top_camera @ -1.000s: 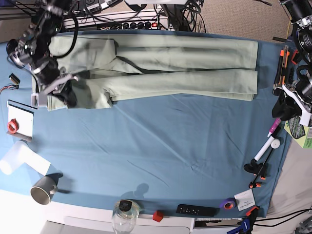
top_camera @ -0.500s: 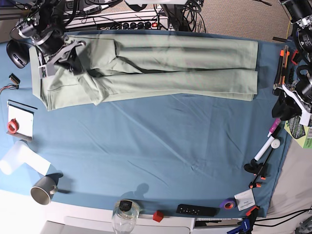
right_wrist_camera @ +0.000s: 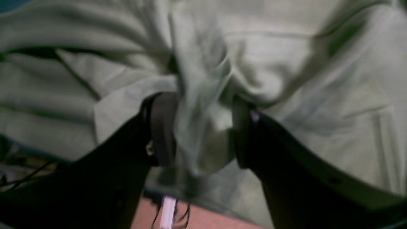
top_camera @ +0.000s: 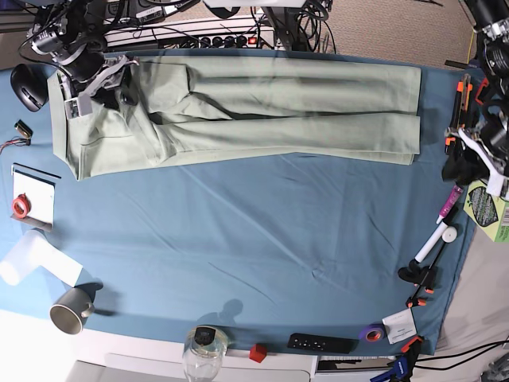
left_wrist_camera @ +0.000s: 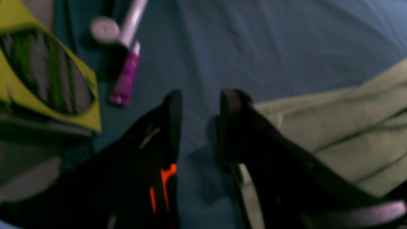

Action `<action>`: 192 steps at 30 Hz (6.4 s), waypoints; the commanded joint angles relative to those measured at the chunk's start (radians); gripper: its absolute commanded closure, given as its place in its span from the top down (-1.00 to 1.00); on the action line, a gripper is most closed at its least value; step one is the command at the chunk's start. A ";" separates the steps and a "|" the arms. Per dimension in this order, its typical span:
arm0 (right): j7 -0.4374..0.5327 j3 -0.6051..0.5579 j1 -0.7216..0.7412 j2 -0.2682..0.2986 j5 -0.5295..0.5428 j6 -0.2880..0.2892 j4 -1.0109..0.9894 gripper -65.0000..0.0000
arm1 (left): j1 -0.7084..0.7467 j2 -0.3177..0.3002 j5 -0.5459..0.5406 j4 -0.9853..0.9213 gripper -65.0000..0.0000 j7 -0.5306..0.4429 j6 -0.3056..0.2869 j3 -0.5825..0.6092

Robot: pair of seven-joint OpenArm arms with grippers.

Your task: Fold the T-shirt properly

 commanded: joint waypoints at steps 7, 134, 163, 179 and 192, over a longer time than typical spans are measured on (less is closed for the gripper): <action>0.107 0.128 0.070 0.011 -0.029 0.002 0.019 -0.15 | 0.074 -0.019 -0.120 0.016 -0.12 0.043 0.032 -0.006; 0.137 0.238 0.239 0.011 -0.122 -0.151 0.018 -0.15 | -0.208 0.512 0.288 -0.147 -0.14 -0.163 0.080 1.057; 0.144 0.238 0.239 0.011 -0.122 -0.151 0.018 -0.15 | -0.193 0.473 -0.046 -0.070 -1.00 0.055 -0.070 0.797; 0.144 0.238 0.239 0.011 -0.122 -0.151 0.018 -0.15 | -0.060 0.388 0.179 -0.070 -1.00 -0.101 0.046 0.756; 0.149 0.238 0.239 0.011 -0.122 -0.151 0.018 -0.15 | -0.039 0.393 0.340 -0.070 -1.00 -0.171 0.174 0.933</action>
